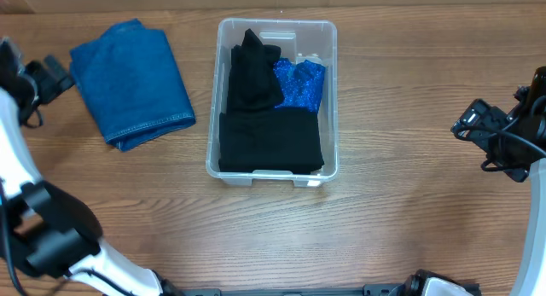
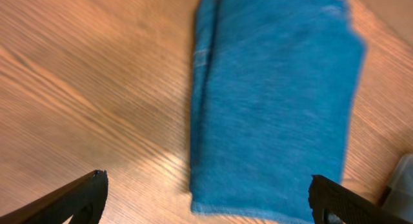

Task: Pack container
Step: 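Move the left gripper to the blue denim cloth and grasp it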

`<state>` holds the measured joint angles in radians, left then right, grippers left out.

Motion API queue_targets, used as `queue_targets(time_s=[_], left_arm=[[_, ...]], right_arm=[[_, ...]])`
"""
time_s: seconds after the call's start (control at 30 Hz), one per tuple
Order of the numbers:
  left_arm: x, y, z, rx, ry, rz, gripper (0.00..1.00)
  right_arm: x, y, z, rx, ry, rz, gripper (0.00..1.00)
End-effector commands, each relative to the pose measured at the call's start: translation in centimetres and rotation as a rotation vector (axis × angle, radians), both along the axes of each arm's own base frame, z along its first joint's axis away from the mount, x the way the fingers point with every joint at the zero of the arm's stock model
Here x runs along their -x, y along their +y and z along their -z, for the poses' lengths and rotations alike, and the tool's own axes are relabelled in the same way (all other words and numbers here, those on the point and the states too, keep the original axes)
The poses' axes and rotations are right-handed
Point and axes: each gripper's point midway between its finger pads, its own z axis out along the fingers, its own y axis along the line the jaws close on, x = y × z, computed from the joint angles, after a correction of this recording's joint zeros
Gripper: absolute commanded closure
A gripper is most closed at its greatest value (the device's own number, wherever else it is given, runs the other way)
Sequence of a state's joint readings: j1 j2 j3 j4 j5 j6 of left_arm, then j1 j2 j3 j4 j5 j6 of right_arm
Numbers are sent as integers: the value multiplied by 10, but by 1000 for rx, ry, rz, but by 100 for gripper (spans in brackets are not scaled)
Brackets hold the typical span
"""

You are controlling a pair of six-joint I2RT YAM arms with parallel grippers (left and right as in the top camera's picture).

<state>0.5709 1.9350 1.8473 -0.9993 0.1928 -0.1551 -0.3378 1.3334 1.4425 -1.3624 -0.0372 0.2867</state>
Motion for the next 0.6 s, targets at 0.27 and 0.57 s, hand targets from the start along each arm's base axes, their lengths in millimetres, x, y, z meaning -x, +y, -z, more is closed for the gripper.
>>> queue_targets(time_s=[0.27, 0.57], left_arm=[[-57, -12, 147, 381, -197, 346, 0], [-94, -107, 187, 541, -112, 374, 64]], right_arm=[[-4, -1, -9, 21, -36, -25, 0], [-9, 2, -11, 5, -58, -39, 0]])
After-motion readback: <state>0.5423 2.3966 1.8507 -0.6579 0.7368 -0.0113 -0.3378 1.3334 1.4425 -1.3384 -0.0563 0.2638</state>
